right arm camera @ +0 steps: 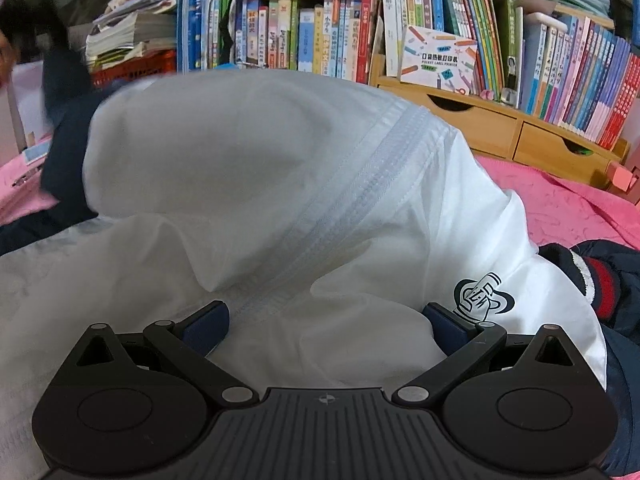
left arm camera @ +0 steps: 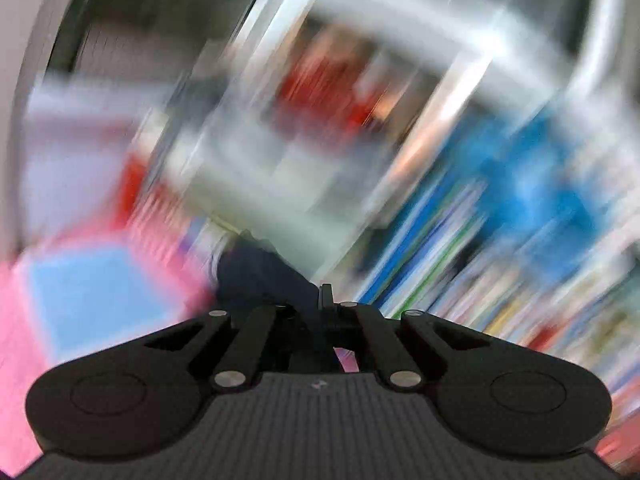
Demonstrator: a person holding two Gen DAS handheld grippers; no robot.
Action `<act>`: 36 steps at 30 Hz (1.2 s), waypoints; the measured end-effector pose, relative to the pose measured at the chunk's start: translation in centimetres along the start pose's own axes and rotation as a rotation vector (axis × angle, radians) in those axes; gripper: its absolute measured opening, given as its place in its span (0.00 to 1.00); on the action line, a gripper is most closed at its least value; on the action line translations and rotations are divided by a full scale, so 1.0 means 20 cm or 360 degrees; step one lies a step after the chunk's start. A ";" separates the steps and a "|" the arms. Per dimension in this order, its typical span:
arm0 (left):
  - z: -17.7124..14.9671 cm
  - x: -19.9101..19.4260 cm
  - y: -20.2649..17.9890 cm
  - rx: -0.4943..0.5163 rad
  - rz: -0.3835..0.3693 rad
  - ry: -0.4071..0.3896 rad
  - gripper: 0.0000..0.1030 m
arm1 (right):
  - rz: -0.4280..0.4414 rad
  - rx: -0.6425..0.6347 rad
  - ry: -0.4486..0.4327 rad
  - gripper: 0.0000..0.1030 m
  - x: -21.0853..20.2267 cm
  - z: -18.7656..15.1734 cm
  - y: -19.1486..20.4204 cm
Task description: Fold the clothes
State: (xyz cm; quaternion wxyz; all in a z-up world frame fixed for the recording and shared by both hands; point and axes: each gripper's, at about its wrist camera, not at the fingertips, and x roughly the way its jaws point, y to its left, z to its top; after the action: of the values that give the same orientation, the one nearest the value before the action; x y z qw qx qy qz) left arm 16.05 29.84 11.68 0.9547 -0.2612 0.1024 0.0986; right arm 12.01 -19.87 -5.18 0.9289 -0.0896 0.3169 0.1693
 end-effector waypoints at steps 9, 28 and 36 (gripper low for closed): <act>-0.24 -0.12 0.43 0.0008 0.0257 0.0277 0.08 | -0.0005 0.0006 0.0000 1.00 0.00 0.00 0.00; -0.39 -0.38 0.50 0.0389 0.0544 0.0377 1.00 | 0.0001 0.0016 0.0000 1.00 0.00 0.00 -0.01; -0.45 0.21 0.66 0.0132 0.0664 0.0722 0.86 | 0.0003 0.0023 0.0001 1.00 0.01 0.00 -0.02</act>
State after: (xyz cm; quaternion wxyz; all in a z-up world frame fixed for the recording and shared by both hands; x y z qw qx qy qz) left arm 15.66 36.98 -3.31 0.8765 -0.2107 0.3683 0.2274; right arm 12.29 -20.10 -5.23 0.9293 -0.0828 0.3185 0.1678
